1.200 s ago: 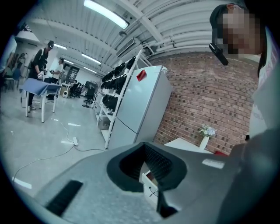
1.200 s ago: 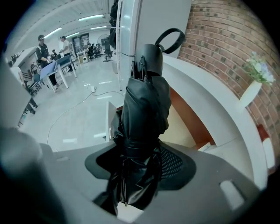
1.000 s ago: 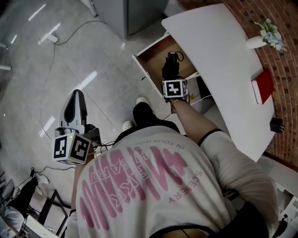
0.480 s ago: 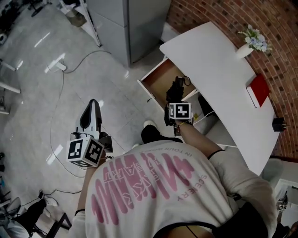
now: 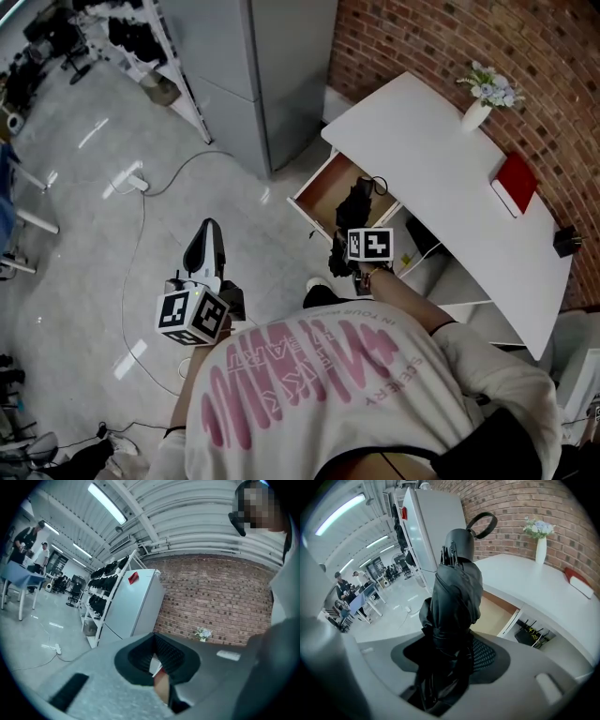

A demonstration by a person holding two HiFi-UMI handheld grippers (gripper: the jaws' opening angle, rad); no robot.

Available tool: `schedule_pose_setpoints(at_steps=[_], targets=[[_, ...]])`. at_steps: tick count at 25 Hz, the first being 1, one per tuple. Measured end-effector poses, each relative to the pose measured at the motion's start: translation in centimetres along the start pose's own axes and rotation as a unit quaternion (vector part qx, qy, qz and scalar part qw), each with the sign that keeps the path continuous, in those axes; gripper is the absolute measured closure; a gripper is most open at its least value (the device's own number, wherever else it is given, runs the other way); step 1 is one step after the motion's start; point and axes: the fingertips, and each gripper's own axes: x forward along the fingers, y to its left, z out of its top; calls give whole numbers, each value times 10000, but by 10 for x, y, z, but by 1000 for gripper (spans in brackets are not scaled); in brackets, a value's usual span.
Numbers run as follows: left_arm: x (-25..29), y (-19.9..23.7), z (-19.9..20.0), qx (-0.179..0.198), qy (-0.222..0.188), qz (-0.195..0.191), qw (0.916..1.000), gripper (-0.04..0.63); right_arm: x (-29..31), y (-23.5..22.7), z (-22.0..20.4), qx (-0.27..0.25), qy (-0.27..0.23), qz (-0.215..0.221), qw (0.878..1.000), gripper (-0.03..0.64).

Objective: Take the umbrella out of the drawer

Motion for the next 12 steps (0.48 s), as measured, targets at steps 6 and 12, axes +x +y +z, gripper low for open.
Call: schedule_pose_setpoints(at_steps=[6, 12], targets=[[-8, 3, 13, 36, -134, -81, 9999, 591, -17, 19, 12, 159, -276, 156, 9994, 359], [-17, 0, 16, 48, -195, -120, 9997, 591, -39, 36, 18, 331, -526, 396, 9973, 359]])
